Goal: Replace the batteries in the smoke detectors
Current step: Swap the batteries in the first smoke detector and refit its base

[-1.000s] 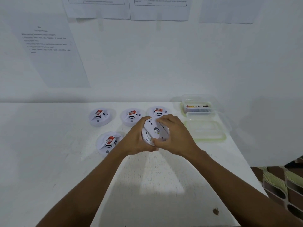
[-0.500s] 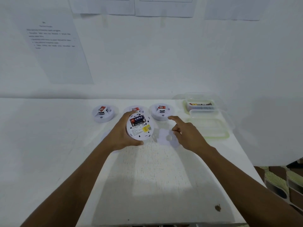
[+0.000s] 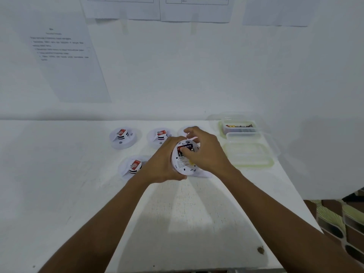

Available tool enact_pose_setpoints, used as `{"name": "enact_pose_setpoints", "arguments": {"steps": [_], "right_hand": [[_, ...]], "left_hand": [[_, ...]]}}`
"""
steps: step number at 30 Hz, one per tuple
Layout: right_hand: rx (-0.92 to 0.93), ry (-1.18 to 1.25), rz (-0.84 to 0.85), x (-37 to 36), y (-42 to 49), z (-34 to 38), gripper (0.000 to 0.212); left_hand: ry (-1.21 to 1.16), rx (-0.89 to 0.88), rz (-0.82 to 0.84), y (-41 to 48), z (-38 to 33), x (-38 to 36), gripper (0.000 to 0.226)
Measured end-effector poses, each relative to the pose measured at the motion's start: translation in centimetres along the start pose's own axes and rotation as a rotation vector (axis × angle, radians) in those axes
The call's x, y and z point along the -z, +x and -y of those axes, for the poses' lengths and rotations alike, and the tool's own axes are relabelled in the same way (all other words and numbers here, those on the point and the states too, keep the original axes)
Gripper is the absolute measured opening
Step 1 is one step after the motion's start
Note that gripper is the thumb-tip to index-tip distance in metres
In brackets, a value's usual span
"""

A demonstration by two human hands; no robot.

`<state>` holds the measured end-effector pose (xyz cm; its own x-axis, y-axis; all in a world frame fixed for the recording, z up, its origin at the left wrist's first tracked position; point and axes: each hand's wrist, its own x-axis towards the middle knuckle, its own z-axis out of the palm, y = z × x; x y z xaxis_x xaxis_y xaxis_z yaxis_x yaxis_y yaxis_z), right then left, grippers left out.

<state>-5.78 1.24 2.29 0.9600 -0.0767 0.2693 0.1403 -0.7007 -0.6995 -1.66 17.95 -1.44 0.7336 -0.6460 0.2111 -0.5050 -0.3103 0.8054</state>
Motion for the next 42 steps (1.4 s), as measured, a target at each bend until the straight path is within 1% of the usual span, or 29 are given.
{"name": "enact_pose_setpoints", "arguments": {"steps": [2,5,11,13,17,20,22,24,25,28,30,33,35,37,40,42], "right_hand": [[-0.014,-0.029,-0.013,0.1,0.1,0.5,0.055],[-0.032,-0.051,-0.048,0.3,0.1,1.0,0.058],[-0.086,-0.091,-0.108,0.0,0.1,1.7,0.059],[-0.097,-0.106,-0.114,0.0,0.1,1.9,0.058],[-0.088,-0.114,-0.124,-0.1,-0.2,1.7,0.053],[-0.04,-0.098,-0.138,0.0,-0.5,1.4,0.046],[0.033,-0.076,-0.124,0.1,-0.6,1.0,0.042],[0.129,-0.069,-0.102,0.1,-0.5,0.3,0.034],[0.171,-0.08,-0.091,0.1,-0.6,0.0,0.029],[0.253,-0.089,-0.066,0.0,-0.6,-1.3,0.021],[0.26,-0.085,-0.064,-0.1,-0.6,-1.7,0.019],[0.271,-0.006,-0.151,0.8,-0.4,-1.6,0.015],[0.232,0.064,-0.194,2.6,-0.3,-1.8,0.01],[0.161,0.077,-0.199,5.1,-0.1,-2.9,0.013],[0.043,-0.004,-0.202,8.7,0.4,-6.0,0.01],[-0.068,-0.069,-0.164,10.3,1.1,-8.2,0.008]], "left_hand": [[0.006,-0.016,0.011,0.5,-0.6,-0.2,0.075],[0.015,-0.034,0.015,1.0,-0.6,-0.3,0.075],[-0.051,-0.004,0.006,1.1,-1.5,-0.6,0.072],[-0.075,0.037,0.009,1.0,-1.6,-0.7,0.071],[-0.173,0.103,0.0,0.8,-1.7,-0.6,0.093],[-0.152,0.111,0.038,0.6,-0.7,-0.6,0.089],[-0.148,0.118,0.054,0.9,-0.2,-0.5,0.097],[-0.134,0.127,0.02,1.2,-0.5,-0.4,0.112],[-0.162,0.14,0.013,1.3,-0.7,-0.4,0.114],[-0.121,0.092,0.018,1.1,-0.9,-0.8,0.085],[-0.119,0.065,0.005,1.1,-0.9,-1.0,0.084],[-0.142,0.039,-0.006,1.5,-0.8,-1.3,0.086],[-0.148,0.021,-0.006,1.8,-0.7,-1.4,0.092],[-0.147,0.027,-0.013,2.2,-0.4,-1.6,0.097],[-0.144,0.039,-0.014,3.0,-0.5,-2.2,0.1],[-0.148,0.046,-0.005,3.5,-0.5,-2.7,0.104]]}}
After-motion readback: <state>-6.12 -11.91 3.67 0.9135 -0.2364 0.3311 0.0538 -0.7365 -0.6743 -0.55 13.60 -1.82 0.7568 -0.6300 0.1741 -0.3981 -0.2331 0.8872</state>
